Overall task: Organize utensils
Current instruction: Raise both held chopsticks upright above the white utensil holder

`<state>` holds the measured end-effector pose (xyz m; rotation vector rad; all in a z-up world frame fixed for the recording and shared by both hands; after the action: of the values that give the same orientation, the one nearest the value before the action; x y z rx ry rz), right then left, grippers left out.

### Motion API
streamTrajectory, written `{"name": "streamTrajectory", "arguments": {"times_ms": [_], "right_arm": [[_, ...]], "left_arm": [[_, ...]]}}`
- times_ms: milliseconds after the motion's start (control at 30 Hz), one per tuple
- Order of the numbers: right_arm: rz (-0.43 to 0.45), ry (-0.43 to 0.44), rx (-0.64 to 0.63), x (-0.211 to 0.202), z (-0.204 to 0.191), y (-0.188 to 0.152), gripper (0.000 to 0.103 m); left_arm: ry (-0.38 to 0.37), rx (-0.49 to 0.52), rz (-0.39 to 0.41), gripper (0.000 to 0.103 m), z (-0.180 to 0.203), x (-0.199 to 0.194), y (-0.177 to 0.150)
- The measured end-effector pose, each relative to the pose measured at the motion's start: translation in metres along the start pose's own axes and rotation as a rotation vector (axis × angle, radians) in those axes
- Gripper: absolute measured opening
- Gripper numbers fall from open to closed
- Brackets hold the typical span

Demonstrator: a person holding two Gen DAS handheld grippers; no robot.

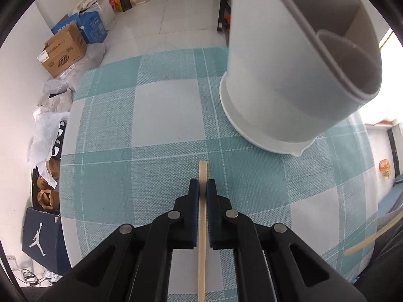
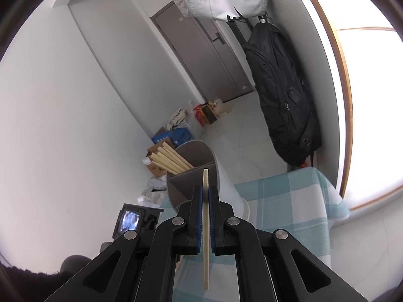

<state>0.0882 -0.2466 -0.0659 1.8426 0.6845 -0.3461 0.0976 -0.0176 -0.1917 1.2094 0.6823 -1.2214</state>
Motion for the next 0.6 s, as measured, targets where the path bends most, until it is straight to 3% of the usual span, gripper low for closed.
{"name": "streamTrajectory", "arguments": {"times_ms": [300,433,600], "right_arm": [[0.011,0.013,-0.065,-0.005,-0.018,0.003,0.004],[0.034,0.022,-0.094,-0.011,-0.029,0.005,0.004],[0.056,0.017,-0.126,-0.015,-0.040,0.010,0.004]], "left_arm": [[-0.099,-0.049,0.261,0.002,0.007,-0.080,-0.001],[-0.152,-0.044,0.330,0.002,0.016,-0.104,0.004],[-0.189,0.038,0.398,0.001,0.040,-0.128,0.005]]}}
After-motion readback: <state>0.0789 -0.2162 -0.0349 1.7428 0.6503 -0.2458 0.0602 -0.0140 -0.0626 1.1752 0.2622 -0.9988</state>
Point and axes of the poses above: each gripper's, at about its wrist camera, not at the fingertips, and x roughly the way its jaws point, z to its right, y to its top, the point moved 3 cm from there along x, roughly the way its jaws point, and after that the axes turned 15 degrees about -y, right-handed, at the moved point
